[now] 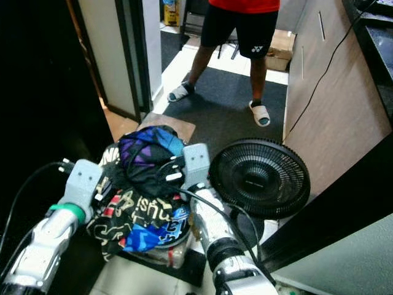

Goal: Clothes washing

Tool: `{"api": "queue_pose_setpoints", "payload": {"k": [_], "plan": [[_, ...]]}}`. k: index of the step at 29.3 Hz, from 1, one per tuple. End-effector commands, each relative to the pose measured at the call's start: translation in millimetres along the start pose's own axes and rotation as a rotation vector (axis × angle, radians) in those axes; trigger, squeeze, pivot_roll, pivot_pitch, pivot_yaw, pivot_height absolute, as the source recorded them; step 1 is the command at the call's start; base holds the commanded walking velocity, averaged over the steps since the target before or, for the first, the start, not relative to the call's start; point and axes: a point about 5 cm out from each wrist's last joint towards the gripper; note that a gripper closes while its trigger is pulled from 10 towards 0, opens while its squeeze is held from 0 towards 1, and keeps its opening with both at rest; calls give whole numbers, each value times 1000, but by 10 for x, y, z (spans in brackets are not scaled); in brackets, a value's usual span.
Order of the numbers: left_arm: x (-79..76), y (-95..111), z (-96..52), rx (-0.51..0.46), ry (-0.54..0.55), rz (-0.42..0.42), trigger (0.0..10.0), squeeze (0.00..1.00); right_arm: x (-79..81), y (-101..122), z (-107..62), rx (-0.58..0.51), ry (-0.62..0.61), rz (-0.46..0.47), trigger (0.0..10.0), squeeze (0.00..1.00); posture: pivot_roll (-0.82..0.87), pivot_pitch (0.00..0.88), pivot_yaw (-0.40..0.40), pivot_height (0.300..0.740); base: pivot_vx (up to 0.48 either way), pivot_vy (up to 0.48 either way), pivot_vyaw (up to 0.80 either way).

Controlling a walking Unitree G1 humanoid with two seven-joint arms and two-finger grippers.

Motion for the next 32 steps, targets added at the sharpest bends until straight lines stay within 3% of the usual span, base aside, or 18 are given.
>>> {"api": "queue_pose_setpoints", "payload": {"k": [1,2,4,6,8,9,12,13,21,22,25,27,32], "plan": [[-41,-61,-7,20,-7,-12,10000,0,-35,64,-24,-52,-21,12,0,0,158,7,45,740,0,0,0],[-52,-54,5,17,-9,-19,10000,0,-58,165,-31,-104,-32,12,0,0,149,0,47,740,0,0,0],[-52,-54,5,17,-9,-19,10000,0,-58,165,-31,-104,-32,12,0,0,149,0,47,740,0,0,0],[-63,8,25,2,-11,-50,10000,0,-129,422,-58,-214,-87,-10,0,0,132,0,52,740,0,0,0],[-63,8,25,2,-11,-50,10000,0,-129,422,-58,-214,-87,-10,0,0,132,0,52,740,0,0,0],[-46,121,34,-32,-8,-77,10000,0,-187,619,-113,-291,-133,-52,10000,0,124,0,53,740,0,0,0],[-12,256,32,-76,-5,-98,10000,0,-220,719,-178,-332,-163,-98,10000,0,118,0,51,740,0,0,0],[37,427,27,-130,0,-124,10000,0,-237,748,-258,-345,-188,-124,10000,0,116,0,50,740,0,0,0],[131,753,30,-229,10,-175,10000,0,-225,709,-385,-329,-218,-119,10000,0,110,0,59,740,0,0,0],[168,1025,54,-308,4,-211,10000,0,-189,602,-414,-296,-241,-98,10000,0,103,0,67,740,0,0,0],[168,1025,54,-308,4,-211,10000,0,-189,602,-414,-296,-241,-98,10000,0,103,0,67,740,0,0,0],[164,1280,46,-388,-15,-244,10000,0,-120,543,-375,-275,-234,-93,10000,0,101,0,71,740,0,0,0],[146,1416,0,-444,-34,-205,10000,0,-2,575,-327,-272,-200,-127,10000,0,109,0,65,740,0,0,0]]}}
Point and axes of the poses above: a point about 5 cm out from each wrist's last joint towards the gripper, its own z axis pointing out of the wrist towards the gripper, its own y axis along the axis of the wrist's last joint, x = y × z, and after that the axes turned 5 degrees about z, right-handed
